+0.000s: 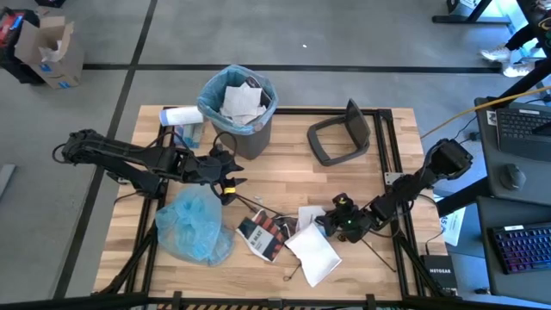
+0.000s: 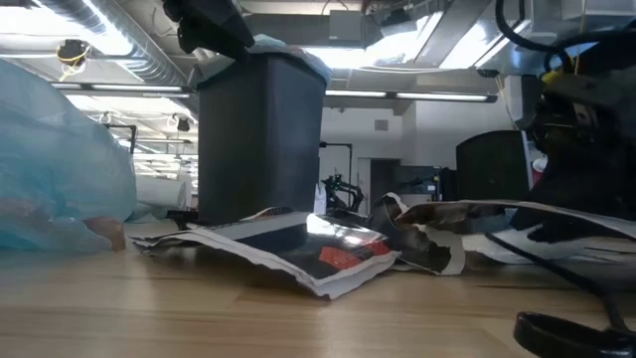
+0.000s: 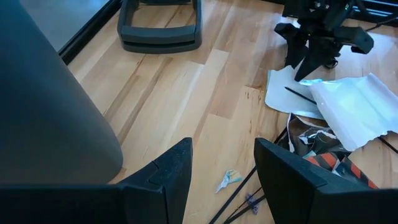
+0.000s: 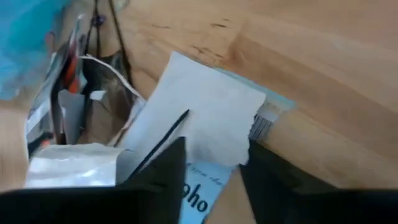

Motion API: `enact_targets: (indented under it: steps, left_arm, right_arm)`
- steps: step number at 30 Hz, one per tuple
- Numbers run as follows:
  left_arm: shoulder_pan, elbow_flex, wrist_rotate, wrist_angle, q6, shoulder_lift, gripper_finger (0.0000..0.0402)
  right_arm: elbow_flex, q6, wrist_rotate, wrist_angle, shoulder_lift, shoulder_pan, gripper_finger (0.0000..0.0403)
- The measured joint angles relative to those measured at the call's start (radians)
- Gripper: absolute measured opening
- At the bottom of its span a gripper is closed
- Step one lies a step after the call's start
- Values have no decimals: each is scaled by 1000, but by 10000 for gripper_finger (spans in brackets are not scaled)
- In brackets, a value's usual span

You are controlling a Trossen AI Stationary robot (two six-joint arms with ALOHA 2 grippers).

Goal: Pick and place trash into bin
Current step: Put the white paper into the trash bin

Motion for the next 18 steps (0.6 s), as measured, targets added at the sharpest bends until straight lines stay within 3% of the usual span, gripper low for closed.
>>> enact_targets:
  steps: [6,12,18]
  left_arm:
    - [0,0,0,-1,0,0,166]
    - [0,0,0,-1,2,-3,166]
    - [0,13,0,-5,31,-48,166]
  right_arm:
    - [3,-130,-11,44,0,-28,14]
    - [79,-269,-9,-35,-38,-28,6]
    - [256,-509,21,-246,-134,-57,2]
